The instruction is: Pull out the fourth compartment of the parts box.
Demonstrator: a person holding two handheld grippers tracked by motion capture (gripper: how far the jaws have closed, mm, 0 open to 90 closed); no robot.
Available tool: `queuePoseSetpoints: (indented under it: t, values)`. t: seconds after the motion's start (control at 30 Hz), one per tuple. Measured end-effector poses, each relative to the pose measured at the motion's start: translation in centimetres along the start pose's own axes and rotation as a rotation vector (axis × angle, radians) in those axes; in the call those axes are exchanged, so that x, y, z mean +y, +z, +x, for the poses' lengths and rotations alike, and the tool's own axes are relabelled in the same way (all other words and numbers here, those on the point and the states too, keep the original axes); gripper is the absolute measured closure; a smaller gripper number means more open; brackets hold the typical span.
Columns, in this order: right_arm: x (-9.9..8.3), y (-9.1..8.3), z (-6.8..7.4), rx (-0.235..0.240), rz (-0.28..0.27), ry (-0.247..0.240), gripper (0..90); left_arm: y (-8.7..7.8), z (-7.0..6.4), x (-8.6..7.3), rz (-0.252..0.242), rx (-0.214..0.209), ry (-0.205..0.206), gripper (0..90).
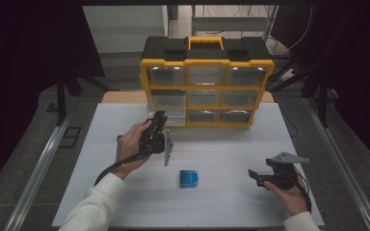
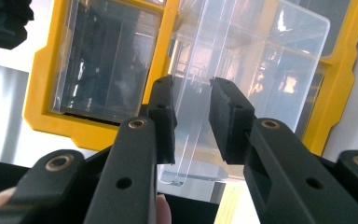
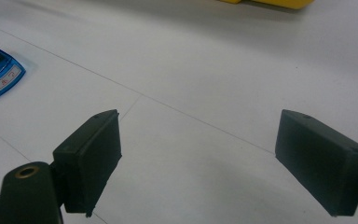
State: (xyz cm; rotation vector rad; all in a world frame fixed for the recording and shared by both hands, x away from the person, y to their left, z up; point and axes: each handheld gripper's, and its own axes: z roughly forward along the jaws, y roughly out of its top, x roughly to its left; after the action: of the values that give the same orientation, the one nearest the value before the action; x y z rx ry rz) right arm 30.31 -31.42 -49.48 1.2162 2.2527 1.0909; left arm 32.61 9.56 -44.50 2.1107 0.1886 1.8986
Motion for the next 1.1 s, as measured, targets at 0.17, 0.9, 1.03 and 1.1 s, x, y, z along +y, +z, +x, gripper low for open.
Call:
queuePoseSetpoints:
  t: [0.17,0.9,1.03,1.1]
  values:
    - [0.0,0.0,0.0,0.001,0.000,-0.001,14.8,0.0,0.0,0.0,-0.002,-0.006,0.002,69.4]
    - [0.0,0.0,0.0,0.008,0.001,0.002,14.7,-3.0,1.0,-0.1,-0.027,-0.370,-0.421,11.9]
    - [0.2,0.2,0.1,0.011,0.001,-0.001,14.7,-3.6,1.4,-0.5,-0.025,-0.467,-0.522,9.9]
    - [0.3,0.2,0.1,0.013,0.002,-0.004,14.7,-3.8,1.4,-0.7,-0.023,-0.497,-0.549,9.4]
